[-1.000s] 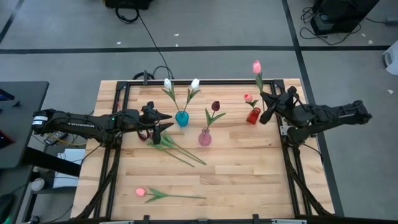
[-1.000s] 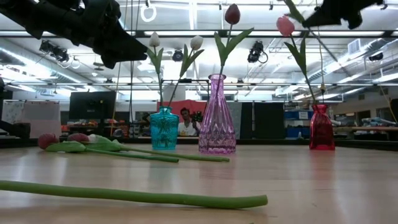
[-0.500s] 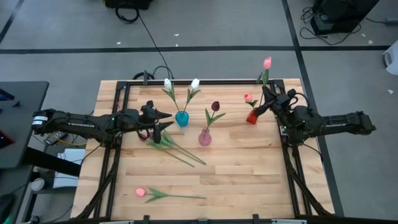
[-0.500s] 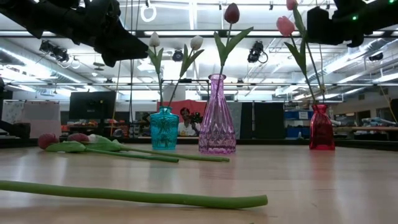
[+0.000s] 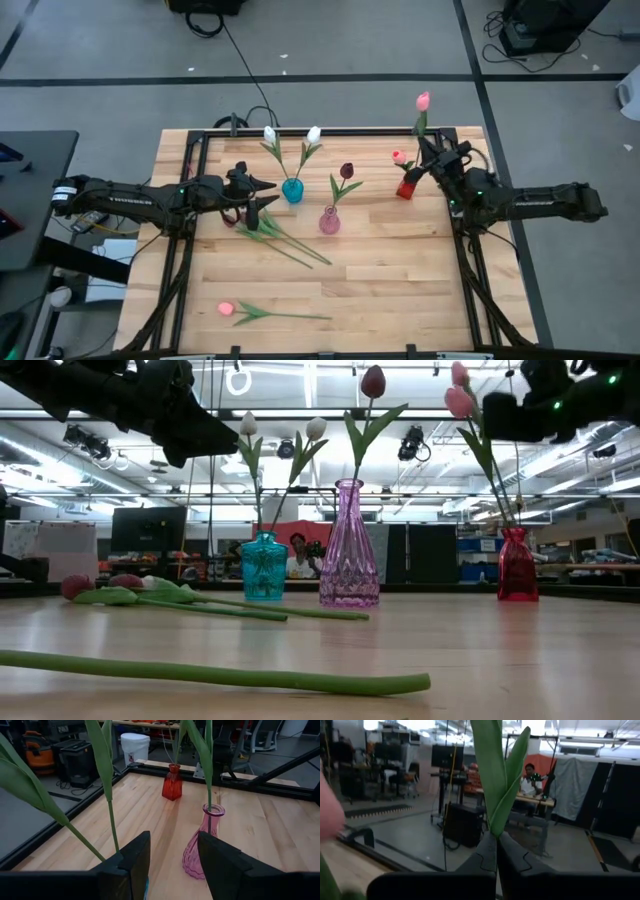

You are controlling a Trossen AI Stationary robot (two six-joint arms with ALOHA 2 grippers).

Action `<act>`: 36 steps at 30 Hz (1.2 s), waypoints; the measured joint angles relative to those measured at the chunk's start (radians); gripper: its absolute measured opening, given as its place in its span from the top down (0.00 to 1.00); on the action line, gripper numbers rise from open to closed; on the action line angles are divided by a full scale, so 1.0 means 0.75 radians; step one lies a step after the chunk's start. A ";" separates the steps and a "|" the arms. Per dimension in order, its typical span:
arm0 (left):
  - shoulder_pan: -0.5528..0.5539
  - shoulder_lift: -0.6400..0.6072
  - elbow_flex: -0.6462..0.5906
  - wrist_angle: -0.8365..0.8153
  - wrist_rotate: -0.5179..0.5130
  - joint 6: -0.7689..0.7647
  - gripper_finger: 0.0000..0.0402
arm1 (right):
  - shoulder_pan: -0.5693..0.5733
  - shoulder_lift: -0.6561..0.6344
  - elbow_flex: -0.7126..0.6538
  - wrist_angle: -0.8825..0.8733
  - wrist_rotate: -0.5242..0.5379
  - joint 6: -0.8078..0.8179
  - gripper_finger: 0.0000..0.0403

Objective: Sort flowers into vase by color
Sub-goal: Put the top pink tulip into the red vase, then adjust the red vase

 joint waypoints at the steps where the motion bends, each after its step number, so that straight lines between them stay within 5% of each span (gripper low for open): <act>1: 0.000 0.000 0.000 0.000 0.000 0.000 0.58 | -0.008 0.014 -0.013 0.000 0.000 0.014 0.98; 16: 0.000 0.000 0.000 -0.036 0.001 -0.001 0.58 | 0.101 0.041 -0.066 -0.089 0.012 0.088 0.92; 29: 0.000 0.000 0.000 -0.068 0.001 -0.045 0.58 | 0.227 0.041 0.178 -0.895 0.069 0.547 0.73; 36: 0.000 0.000 0.000 -0.068 0.001 -0.046 0.58 | 0.236 0.041 0.407 -1.475 -0.152 0.933 0.63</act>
